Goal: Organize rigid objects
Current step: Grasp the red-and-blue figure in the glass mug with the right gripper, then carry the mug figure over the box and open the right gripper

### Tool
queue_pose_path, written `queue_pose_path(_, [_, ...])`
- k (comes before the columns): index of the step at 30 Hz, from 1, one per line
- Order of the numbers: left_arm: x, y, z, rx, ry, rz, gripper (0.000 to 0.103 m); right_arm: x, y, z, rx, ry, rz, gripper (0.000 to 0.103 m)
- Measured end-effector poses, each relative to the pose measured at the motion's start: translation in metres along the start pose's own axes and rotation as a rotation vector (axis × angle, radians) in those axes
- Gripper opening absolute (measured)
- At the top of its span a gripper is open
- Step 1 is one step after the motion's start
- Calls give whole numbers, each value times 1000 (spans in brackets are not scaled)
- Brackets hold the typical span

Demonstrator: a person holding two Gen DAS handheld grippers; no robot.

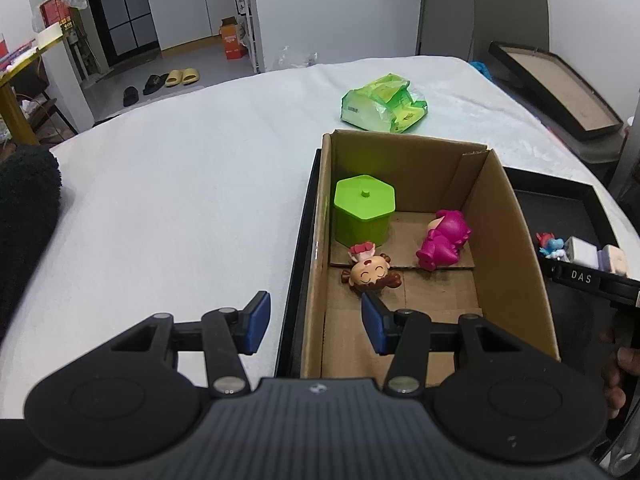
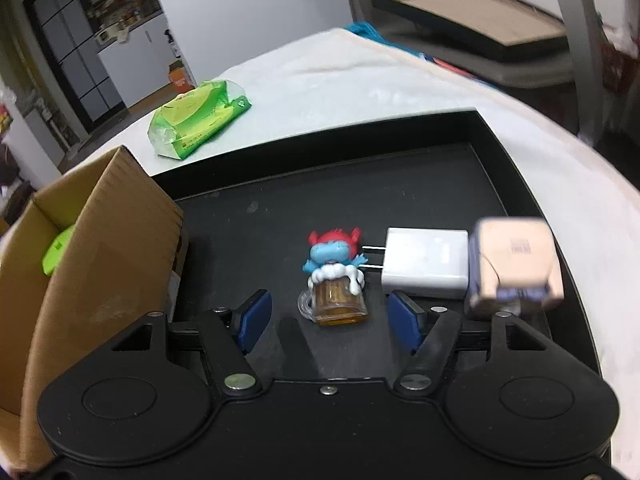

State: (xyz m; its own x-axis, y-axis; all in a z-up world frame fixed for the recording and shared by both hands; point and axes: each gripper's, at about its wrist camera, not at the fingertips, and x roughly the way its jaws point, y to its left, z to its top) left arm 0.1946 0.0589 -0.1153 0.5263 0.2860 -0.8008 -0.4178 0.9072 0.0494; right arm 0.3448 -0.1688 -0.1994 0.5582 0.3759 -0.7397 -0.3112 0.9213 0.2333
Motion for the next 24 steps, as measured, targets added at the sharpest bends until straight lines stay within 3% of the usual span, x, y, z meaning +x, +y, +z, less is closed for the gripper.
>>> queue_pose_path(7, [3,-2,2,-12,5,20,49,8,5,4,-56,-36,-11,67])
queue_pose_path(12, [0,-1,2,-17,-5,13,49,8,7,4,-102,-42,-63,38])
queue_pose_path(18, [-3,4,1,-39,-4,-12,49,-6,-1,-1,-41,1,-11,37])
queue_pose_path(24, [-7,12,1,-77,-4,-45,49,-36,8,-2,-62,-11,-24,37])
